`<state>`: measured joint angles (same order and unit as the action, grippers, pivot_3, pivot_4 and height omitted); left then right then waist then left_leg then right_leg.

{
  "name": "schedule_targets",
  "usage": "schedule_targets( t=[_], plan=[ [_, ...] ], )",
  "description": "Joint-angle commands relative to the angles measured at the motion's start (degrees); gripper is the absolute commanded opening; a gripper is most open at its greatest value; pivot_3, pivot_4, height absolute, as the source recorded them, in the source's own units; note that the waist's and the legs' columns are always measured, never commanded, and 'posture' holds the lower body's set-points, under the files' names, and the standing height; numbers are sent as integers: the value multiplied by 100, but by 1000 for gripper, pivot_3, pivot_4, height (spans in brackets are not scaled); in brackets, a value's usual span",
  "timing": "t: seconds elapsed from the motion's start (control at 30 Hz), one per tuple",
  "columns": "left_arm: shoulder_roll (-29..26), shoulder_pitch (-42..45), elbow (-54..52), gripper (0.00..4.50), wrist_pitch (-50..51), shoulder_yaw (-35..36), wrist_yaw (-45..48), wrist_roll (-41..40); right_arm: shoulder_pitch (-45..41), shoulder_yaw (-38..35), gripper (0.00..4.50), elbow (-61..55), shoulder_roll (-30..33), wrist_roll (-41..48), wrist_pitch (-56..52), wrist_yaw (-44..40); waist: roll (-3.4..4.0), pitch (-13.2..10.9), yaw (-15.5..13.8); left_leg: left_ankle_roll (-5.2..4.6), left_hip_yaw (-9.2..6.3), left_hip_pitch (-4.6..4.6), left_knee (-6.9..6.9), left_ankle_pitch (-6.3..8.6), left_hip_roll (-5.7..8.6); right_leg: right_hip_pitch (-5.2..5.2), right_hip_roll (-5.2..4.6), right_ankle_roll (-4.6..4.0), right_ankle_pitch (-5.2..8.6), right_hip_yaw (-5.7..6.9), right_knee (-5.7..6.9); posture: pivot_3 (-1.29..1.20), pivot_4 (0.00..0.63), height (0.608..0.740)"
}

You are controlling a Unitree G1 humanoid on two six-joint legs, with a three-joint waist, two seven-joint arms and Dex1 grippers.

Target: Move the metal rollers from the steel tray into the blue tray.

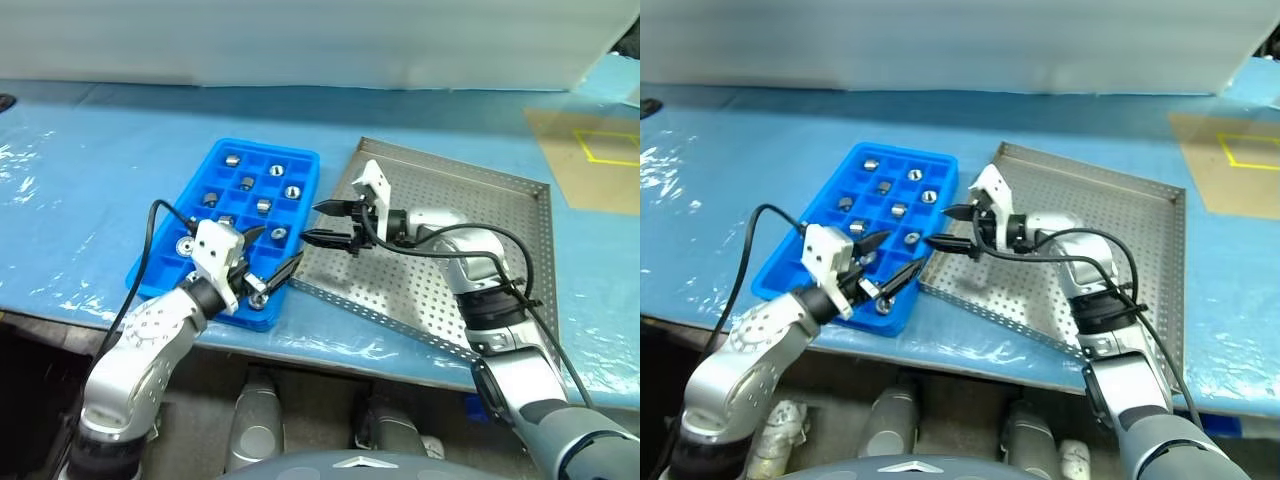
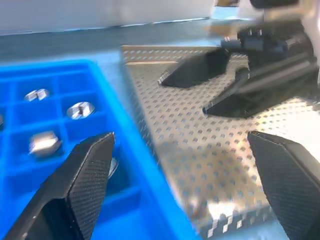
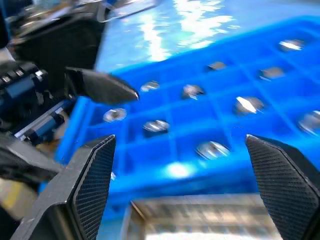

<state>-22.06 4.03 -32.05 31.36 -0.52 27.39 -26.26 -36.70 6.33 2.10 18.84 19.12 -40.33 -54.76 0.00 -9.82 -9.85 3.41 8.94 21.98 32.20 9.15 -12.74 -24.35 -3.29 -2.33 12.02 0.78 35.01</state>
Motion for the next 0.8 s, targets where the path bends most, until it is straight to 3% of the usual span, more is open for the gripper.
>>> schedule_targets(
  t=[0.03, 0.2, 0.53, 0.8],
  plan=[
    [31, 447, 632, 4500, -473, -141, 220, 250, 317, -407, 4246, -660, 112, 48, 36, 569, 0, 0, 155, 2, 0, 0, 0, -1, -1, 0, 1, 0, 0, 0, 1, 28, 150, 740],
    [186, 1202, 1579, 4500, -1034, -252, 421, 526, 929, -940, 4246, -1358, 163, 16, 80, 1527, -1, 1, 462, 5, 0, -2, 1, -5, -1, 0, 4, -1, -1, -1, 7, -113, 150, 740],
    [435, 1985, 2899, 4500, -1991, -389, 839, 893, 2198, -1090, 4379, -2378, 600, -164, 742, 1985, -2, 3, 780, 0, 7, -16, 4, -2, 2, 11, 3, -2, -1, -10, 5, -246, 150, 740],
    [475, 1924, 2922, 4500, -1994, -326, 1222, 688, 2445, -1027, 4379, -2317, 611, -172, 1089, 2085, -3, 3, 916, -7, 13, -23, 8, 1, 1, 14, 4, -4, -3, -15, 5, -260, 150, 740]
  ],
)
